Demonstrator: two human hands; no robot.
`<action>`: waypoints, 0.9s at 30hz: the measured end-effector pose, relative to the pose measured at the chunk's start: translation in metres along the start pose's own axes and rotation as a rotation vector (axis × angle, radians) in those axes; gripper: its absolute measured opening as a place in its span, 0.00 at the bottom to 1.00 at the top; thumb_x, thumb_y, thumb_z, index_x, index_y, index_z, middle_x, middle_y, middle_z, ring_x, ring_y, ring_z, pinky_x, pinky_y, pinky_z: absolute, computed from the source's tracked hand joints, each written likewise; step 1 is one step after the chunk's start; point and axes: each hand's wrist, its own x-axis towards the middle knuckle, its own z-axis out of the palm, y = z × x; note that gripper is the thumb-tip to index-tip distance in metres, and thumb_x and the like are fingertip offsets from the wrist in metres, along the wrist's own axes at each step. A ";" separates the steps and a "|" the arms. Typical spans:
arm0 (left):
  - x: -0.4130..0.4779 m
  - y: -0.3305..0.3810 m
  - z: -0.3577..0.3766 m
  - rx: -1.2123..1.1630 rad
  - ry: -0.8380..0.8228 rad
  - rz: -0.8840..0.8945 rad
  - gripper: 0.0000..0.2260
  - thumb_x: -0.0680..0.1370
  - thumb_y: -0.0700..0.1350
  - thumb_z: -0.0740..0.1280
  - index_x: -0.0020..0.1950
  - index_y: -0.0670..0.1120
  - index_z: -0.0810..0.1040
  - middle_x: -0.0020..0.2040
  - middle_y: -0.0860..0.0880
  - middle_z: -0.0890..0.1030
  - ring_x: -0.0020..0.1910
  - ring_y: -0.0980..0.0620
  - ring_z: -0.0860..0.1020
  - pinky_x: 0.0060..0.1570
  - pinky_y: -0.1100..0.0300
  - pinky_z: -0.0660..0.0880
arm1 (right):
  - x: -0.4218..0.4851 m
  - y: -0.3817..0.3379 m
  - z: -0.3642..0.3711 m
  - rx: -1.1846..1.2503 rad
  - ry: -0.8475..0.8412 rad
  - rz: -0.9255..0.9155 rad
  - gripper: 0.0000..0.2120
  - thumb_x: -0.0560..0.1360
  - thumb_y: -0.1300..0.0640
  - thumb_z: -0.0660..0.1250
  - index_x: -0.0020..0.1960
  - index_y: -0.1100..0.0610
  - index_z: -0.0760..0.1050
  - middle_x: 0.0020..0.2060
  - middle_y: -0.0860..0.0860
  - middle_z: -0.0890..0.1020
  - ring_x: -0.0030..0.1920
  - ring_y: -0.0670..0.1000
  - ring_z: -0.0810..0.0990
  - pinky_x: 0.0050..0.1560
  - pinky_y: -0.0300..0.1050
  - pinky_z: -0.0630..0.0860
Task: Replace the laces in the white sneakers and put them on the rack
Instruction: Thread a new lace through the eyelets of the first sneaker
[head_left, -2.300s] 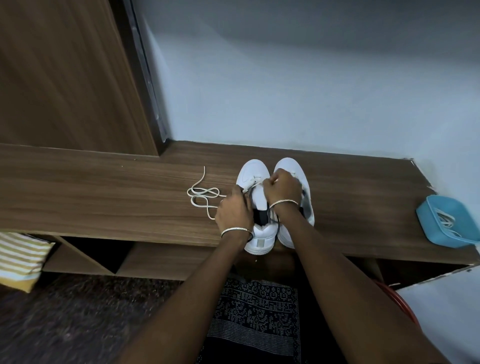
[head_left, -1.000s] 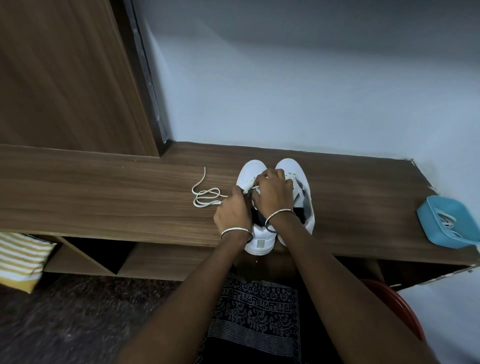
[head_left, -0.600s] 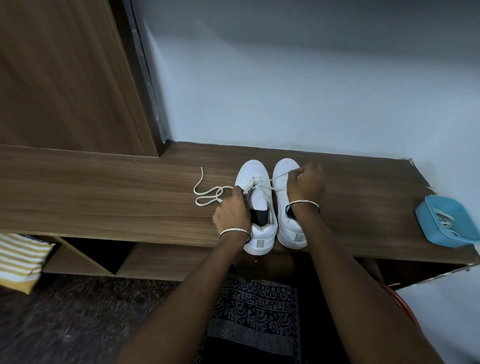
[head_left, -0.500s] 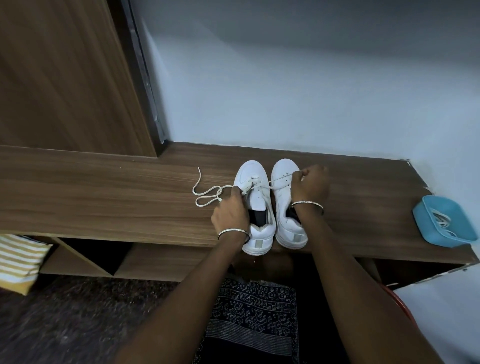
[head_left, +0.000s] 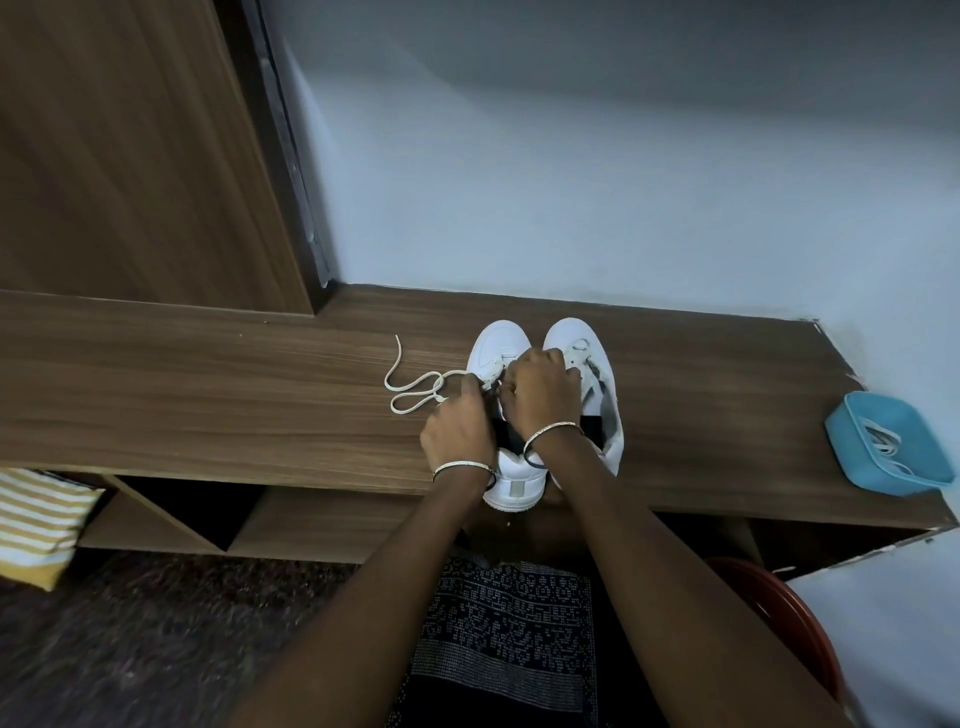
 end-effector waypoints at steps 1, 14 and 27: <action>0.000 0.000 0.000 0.001 0.000 0.000 0.08 0.82 0.40 0.55 0.58 0.46 0.70 0.49 0.42 0.82 0.50 0.37 0.81 0.38 0.52 0.69 | 0.000 0.003 -0.002 0.078 0.039 0.023 0.08 0.76 0.54 0.63 0.46 0.55 0.80 0.52 0.53 0.79 0.57 0.58 0.73 0.51 0.53 0.71; 0.000 -0.002 0.006 -0.035 0.044 -0.006 0.05 0.82 0.43 0.58 0.57 0.47 0.71 0.44 0.43 0.82 0.45 0.37 0.81 0.35 0.53 0.68 | 0.005 0.049 -0.028 0.666 0.515 0.582 0.08 0.68 0.61 0.64 0.46 0.59 0.77 0.46 0.56 0.79 0.48 0.62 0.78 0.49 0.56 0.74; 0.000 0.000 0.001 -0.028 0.018 -0.010 0.08 0.81 0.39 0.55 0.57 0.46 0.71 0.47 0.42 0.82 0.48 0.37 0.81 0.38 0.52 0.71 | 0.001 -0.004 -0.001 -0.050 0.035 0.067 0.09 0.76 0.53 0.64 0.50 0.49 0.83 0.54 0.47 0.81 0.62 0.53 0.70 0.60 0.56 0.57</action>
